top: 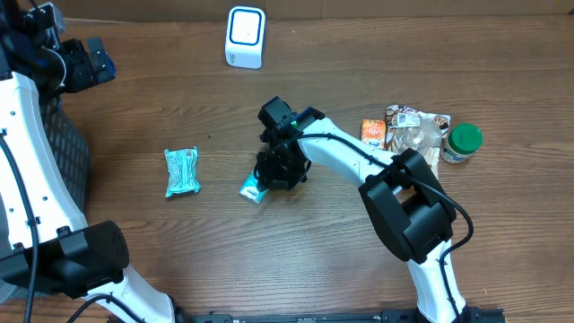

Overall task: Scan the item barcode
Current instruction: 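Lower the right gripper and grasp the mint-green packet, then lift the mint-green packet and carry it toward the scanner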

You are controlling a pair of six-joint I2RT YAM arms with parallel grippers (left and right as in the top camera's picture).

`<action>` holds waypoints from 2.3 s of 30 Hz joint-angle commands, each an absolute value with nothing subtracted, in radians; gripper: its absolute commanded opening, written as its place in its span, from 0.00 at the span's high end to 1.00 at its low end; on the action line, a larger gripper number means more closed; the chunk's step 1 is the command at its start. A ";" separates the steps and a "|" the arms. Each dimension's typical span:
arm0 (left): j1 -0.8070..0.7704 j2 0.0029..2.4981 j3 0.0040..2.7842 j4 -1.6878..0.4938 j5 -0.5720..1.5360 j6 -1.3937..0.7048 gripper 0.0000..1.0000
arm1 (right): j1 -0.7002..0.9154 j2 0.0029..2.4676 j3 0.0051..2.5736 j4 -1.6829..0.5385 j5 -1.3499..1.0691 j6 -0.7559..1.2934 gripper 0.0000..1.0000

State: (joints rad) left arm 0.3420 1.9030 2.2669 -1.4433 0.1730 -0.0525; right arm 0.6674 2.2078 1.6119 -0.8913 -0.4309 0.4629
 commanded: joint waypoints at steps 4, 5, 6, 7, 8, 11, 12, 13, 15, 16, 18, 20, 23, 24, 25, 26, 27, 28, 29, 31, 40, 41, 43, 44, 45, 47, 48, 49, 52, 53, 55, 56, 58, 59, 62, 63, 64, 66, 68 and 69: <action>0.339 1.903 2.273 -1.440 0.184 -0.059 0.00 | 0.662 2.160 1.636 -0.709 -0.371 0.227 0.76; 0.339 1.903 2.273 -1.440 0.184 -0.059 0.00 | 0.662 2.160 1.636 -0.691 -0.371 0.196 0.70; 0.339 1.903 2.273 -1.440 0.184 -0.059 0.00 | 0.660 2.160 1.641 -0.681 -0.371 0.171 0.63; 0.339 1.903 2.273 -1.440 0.184 -0.059 0.00 | 0.654 2.160 1.649 -0.682 -0.371 0.163 0.60; 0.339 1.903 2.273 -1.440 0.184 -0.059 0.00 | 0.648 2.160 1.662 -0.690 -0.372 0.163 0.56; 0.339 1.903 2.273 -1.440 0.184 -0.059 0.00 | 0.623 2.160 1.716 -0.748 -0.408 0.163 0.53; 0.339 1.903 2.273 -1.440 0.184 -0.059 0.00 | 0.614 2.160 1.740 -0.779 -0.431 0.168 0.53; 0.339 1.903 2.273 -1.440 0.184 -0.059 0.00 | 0.606 2.160 1.761 -0.813 -0.448 0.188 0.54; 0.339 1.903 2.273 -1.440 0.184 -0.059 0.00 | 0.600 2.160 1.782 -0.865 -0.458 0.269 0.59; 0.339 1.903 2.273 -1.440 0.184 -0.060 0.00 | 0.600 2.160 1.784 -0.894 -0.459 0.339 0.62; 0.339 1.903 2.273 -1.440 0.184 -0.059 0.00 | 0.602 2.160 1.783 -0.940 -0.465 0.419 0.66; 0.339 1.903 2.273 -1.440 0.184 -0.060 0.00 | 0.624 2.160 1.766 -0.961 -0.464 0.463 0.66; 0.339 1.903 2.273 -1.440 0.184 -0.059 0.00 | 0.656 2.160 1.739 -0.951 -0.429 0.487 0.65; 0.339 1.903 2.273 -1.440 0.184 -0.059 0.00 | 0.669 2.160 1.728 -0.948 -0.396 0.508 0.65; 0.339 1.903 2.273 -1.440 0.184 -0.059 0.00 | 0.680 2.160 1.718 -0.945 -0.364 0.530 0.65; 0.339 1.903 2.273 -1.440 0.184 -0.059 0.01 | 0.691 2.160 1.706 -0.940 -0.327 0.550 0.65; 0.339 1.903 2.273 -1.440 0.184 -0.059 0.00 | 0.700 2.160 1.695 -0.933 -0.298 0.558 0.65; 0.339 1.903 2.273 -1.440 0.184 -0.059 0.00 | 0.706 2.160 1.685 -0.924 -0.278 0.558 0.65; 0.339 1.903 2.273 -1.440 0.184 -0.059 0.00 | 0.711 2.160 1.675 -0.911 -0.262 0.558 0.66; 0.339 1.903 2.273 -1.440 0.184 -0.059 0.00 | 0.718 2.160 1.651 -0.875 -0.247 0.558 0.66; 0.339 1.903 2.273 -1.440 0.184 -0.059 0.00 | 0.721 2.166 1.572 -0.754 -0.247 0.553 0.80; 0.339 1.903 2.273 -1.440 0.184 -0.059 0.00 | 0.721 2.167 1.564 -0.745 -0.247 0.553 0.81; 0.339 1.903 2.273 -1.440 0.184 -0.059 0.00 | 0.721 2.168 1.552 -0.729 -0.247 0.553 0.83; 0.339 1.903 2.273 -1.440 0.184 -0.059 0.00 | 0.721 2.169 1.540 -0.717 -0.247 0.553 0.89; 0.339 1.903 2.273 -1.440 0.184 -0.059 0.01 | 0.721 2.169 1.537 -0.716 -0.247 0.553 0.94; 0.339 1.903 2.273 -1.440 0.184 -0.059 0.00 | 0.721 2.168 1.535 -0.728 -0.248 0.553 0.96; 0.339 1.903 2.273 -1.440 0.184 -0.059 0.00 | 0.721 2.168 1.536 -0.732 -0.257 0.553 0.96; 0.339 1.903 2.273 -1.440 0.184 -0.059 0.00 | 0.720 2.167 1.538 -0.736 -0.289 0.552 0.96; 0.339 1.903 2.273 -1.440 0.184 -0.059 0.00 | 0.695 2.163 1.560 -0.738 -0.450 0.506 0.96; 0.339 1.903 2.273 -1.440 0.184 -0.060 0.00 | 0.678 2.157 1.572 -0.736 -0.526 0.484 0.96; 0.339 1.903 2.273 -1.440 0.184 -0.059 0.00 | 0.642 2.137 1.591 -0.728 -0.680 0.427 0.96; 0.339 1.903 2.273 -1.440 0.184 -0.059 0.00 | 0.617 2.123 1.599 -0.726 -0.764 0.395 0.96; 0.339 1.903 2.273 -1.440 0.184 -0.059 0.00 | 0.569 2.094 1.608 -0.725 -0.893 0.363 0.96; 0.339 1.903 2.273 -1.440 0.184 -0.059 0.00 | 0.542 2.079 1.609 -0.718 -0.955 0.361 0.96; 0.339 1.903 2.273 -1.440 0.184 -0.059 0.00 | 0.468 2.051 1.609 -0.683 -1.146 0.341 0.96; 0.339 1.903 2.273 -1.440 0.184 -0.060 0.00 | 0.446 2.046 1.609 -0.664 -1.221 0.332 0.96; 0.339 1.903 2.273 -1.440 0.184 -0.060 0.00 | 0.427 2.045 1.609 -0.644 -1.287 0.330 0.96; 0.339 1.903 2.273 -1.440 0.184 -0.059 0.00 | 0.395 2.044 1.609 -0.595 -1.412 0.328 0.96; 0.339 1.903 2.273 -1.440 0.184 -0.060 0.00 | 0.366 2.044 1.609 -0.551 -1.503 0.329 0.96; 0.339 1.903 2.273 -1.440 0.184 -0.059 0.00 | 0.357 2.044 1.609 -0.536 -1.531 0.329 0.96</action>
State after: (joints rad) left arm 0.3420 1.9030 2.2669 -1.4437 0.1730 -0.0525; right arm 0.3737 2.0789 1.5856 -0.5640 -1.2594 0.3565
